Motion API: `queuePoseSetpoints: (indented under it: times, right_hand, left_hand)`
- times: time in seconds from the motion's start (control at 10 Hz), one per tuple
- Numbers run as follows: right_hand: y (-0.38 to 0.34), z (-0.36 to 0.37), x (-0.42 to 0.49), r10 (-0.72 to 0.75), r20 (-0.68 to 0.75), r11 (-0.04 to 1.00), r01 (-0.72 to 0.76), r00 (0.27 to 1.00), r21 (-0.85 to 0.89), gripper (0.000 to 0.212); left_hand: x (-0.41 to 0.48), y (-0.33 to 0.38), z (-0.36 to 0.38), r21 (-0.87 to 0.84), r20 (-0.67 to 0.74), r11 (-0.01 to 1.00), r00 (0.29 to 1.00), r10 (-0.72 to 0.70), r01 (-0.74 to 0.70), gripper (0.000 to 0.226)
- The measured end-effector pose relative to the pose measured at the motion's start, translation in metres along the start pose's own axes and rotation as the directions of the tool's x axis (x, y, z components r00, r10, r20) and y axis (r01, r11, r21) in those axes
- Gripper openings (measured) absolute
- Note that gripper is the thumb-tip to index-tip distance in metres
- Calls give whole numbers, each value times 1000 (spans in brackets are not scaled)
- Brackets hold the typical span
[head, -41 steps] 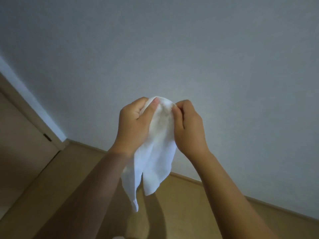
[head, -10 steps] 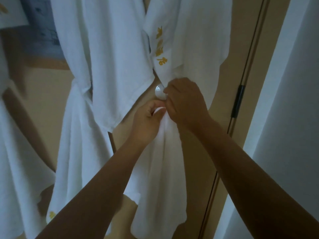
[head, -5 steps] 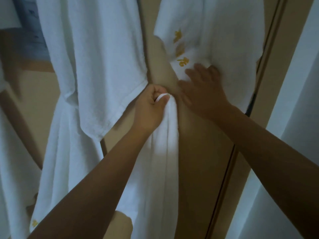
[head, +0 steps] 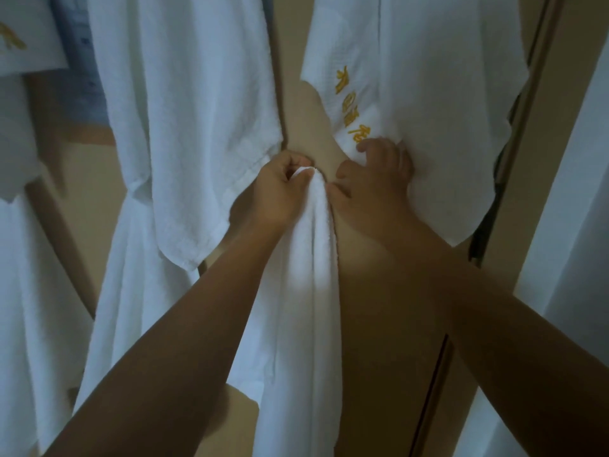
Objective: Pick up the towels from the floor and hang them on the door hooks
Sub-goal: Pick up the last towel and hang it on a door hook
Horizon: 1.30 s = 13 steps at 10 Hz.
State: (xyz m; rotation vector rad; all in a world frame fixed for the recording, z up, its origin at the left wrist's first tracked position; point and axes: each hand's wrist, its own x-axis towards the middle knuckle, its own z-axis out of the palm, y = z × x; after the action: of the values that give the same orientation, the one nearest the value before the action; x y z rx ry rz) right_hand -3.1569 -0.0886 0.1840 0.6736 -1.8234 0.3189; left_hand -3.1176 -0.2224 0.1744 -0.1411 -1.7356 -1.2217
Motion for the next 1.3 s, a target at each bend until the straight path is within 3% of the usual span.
queuePoseSetpoints:
  times: [0.3,0.4,0.5,0.6,0.8,0.9,1.0,1.1,1.3]
  right_hand:
    - [-5,6,-5,55,72,998,-57,996,31,31]
    - [-6,3,-10,58,100,996,-64,993,57,32]
    - [-11,2,-17,62,153,992,-77,986,97,31]
    - [-18,-3,-18,90,149,974,-118,985,193,23]
    - [-31,-4,-25,192,312,850,-317,930,421,17]
    - [-36,5,-29,185,473,744,-437,862,506,24]
    - [-37,14,-37,257,490,655,-523,833,545,13]
    - [-37,19,-43,291,509,655,-557,810,511,23]
    - [-43,-17,-48,243,549,801,-484,800,351,31]
  left_hand:
    - [6,-1,8,35,-22,993,994,110,-110,9]
    - [-1,-11,8,38,-81,997,994,76,-73,9]
    - [-3,-12,5,-12,-87,999,996,29,-30,25]
    - [1,-8,3,17,-48,1000,999,24,-23,19]
    - [0,-2,9,73,-66,997,997,39,-34,8]
    - [-3,-7,7,81,-95,997,995,21,-14,5]
    - [-2,-5,6,79,-95,997,995,7,1,23]
    - [-1,0,4,90,-56,995,998,40,-35,25]
    - [-27,-20,9,161,-108,985,991,82,-64,10]
